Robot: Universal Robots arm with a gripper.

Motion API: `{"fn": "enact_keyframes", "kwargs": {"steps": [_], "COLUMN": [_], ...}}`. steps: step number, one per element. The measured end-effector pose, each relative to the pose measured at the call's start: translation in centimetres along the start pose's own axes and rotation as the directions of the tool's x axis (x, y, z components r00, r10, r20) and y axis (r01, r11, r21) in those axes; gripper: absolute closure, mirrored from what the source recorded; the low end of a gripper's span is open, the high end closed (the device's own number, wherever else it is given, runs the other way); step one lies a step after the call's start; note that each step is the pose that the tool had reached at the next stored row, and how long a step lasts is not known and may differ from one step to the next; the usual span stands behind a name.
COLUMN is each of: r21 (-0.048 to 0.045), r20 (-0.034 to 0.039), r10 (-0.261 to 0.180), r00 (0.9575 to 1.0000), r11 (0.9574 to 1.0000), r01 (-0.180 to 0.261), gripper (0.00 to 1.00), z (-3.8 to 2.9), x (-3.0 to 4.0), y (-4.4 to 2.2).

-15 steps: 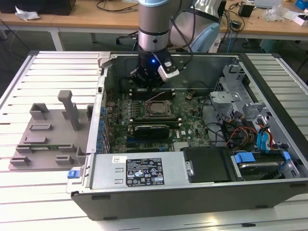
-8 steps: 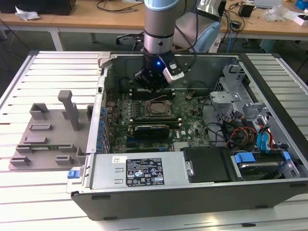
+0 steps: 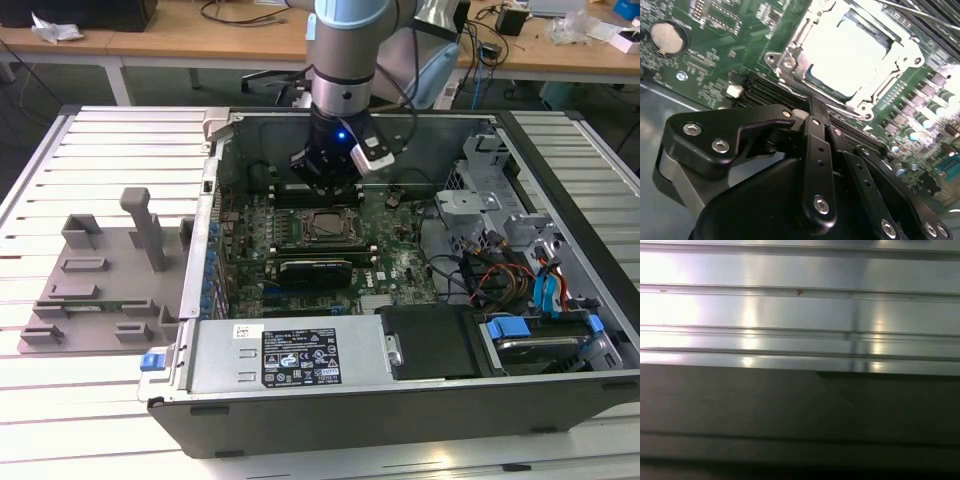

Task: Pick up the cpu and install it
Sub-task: 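Install the first cpu locking lever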

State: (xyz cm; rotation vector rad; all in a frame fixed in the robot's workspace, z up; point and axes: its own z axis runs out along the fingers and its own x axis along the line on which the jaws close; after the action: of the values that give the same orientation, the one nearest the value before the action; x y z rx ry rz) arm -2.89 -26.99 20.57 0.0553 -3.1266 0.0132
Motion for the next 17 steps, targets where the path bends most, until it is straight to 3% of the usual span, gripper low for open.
{"fn": "enact_keyframes", "kwargs": {"steps": [6, 10, 17], "r21": [-0.0002, -0.0003, -0.0014], "r20": [-0.0004, -0.0004, -0.0005], "r10": [0.0, 0.0, -0.004], "r00": [1.0, 1.0, 1.0], "r11": [1.0, 1.0, 1.0], "r01": [0.0, 0.0, 0.004], "gripper": [0.89, 0.89, 0.89], "z": [0.25, 0.29, 0.43], "x": [-0.89, -0.9, -1.16], "y": [-0.06, -0.34, -0.15]}}
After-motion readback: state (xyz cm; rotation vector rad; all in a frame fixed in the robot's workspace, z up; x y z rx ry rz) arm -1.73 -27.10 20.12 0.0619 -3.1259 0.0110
